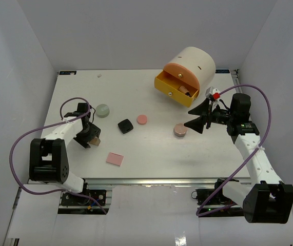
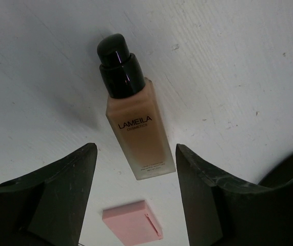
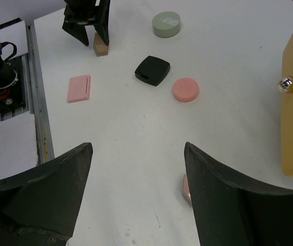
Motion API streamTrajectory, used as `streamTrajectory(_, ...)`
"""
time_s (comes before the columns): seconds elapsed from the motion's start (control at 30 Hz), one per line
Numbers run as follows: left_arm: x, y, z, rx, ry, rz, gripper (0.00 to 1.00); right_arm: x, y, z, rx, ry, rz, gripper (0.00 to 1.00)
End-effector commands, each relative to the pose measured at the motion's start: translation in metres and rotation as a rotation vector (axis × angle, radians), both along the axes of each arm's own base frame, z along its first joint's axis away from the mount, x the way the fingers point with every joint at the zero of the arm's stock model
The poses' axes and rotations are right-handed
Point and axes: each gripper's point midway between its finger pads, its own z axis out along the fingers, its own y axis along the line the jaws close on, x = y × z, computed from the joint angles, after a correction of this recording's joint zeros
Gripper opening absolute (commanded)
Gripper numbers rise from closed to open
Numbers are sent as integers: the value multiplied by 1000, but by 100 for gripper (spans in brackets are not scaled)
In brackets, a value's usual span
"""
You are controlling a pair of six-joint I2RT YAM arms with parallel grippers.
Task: Organize the makeup
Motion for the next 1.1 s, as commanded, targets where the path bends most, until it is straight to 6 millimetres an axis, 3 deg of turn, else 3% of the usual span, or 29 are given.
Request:
streamTrajectory(0.0, 18, 5, 5, 14, -54, 21, 72, -2, 0, 7, 16, -32, 18, 79)
streamTrajectory(0.1, 16, 4, -1, 9, -48, 21, 64, -2, -1, 7, 16, -30, 15, 79)
streamTrajectory(0.23, 13, 3, -1, -2, -64, 16, 26, -2, -1, 6, 17, -27, 15, 79)
streamTrajectory(0.27, 14, 2, 2, -7, -77, 12, 19, -2, -1, 6, 17, -26, 15, 79)
streamTrajectory(0.4, 26, -24, 33, -127, -203, -70, 9, -2, -2, 7, 18, -32, 14, 79)
streamTrajectory(0.47, 36, -49, 57, -190, -300, -143, 3, -3, -2, 9, 17, -38, 14, 79)
streamTrajectory(0.6, 54, -136, 117, -321, -454, -325, 0, -1, -8, 13, 15, -59, -14, 79)
streamTrajectory(0.67, 62, -184, 132, -369, -482, -421, 0, 1, -13, 14, 11, -67, -36, 79)
streamTrajectory(0.77, 98, -247, 192, -438, -618, -504, 0, 5, -19, 13, 6, -73, -69, 79)
streamTrajectory(0.9, 148, -309, 210, -485, -672, -541, 0, 8, -28, 13, 5, -85, -102, 79)
streamTrajectory(0.97, 170, -333, 250, -537, -763, -537, 0, 9, -30, 14, 6, -85, -112, 79)
streamTrajectory(1.03, 190, -350, 239, -553, -755, -511, 0, 9, -33, 14, 12, -82, -120, 79)
streamTrajectory(1.07, 200, -358, 243, -575, -767, -492, 0, 10, -35, 14, 14, -80, -124, 79)
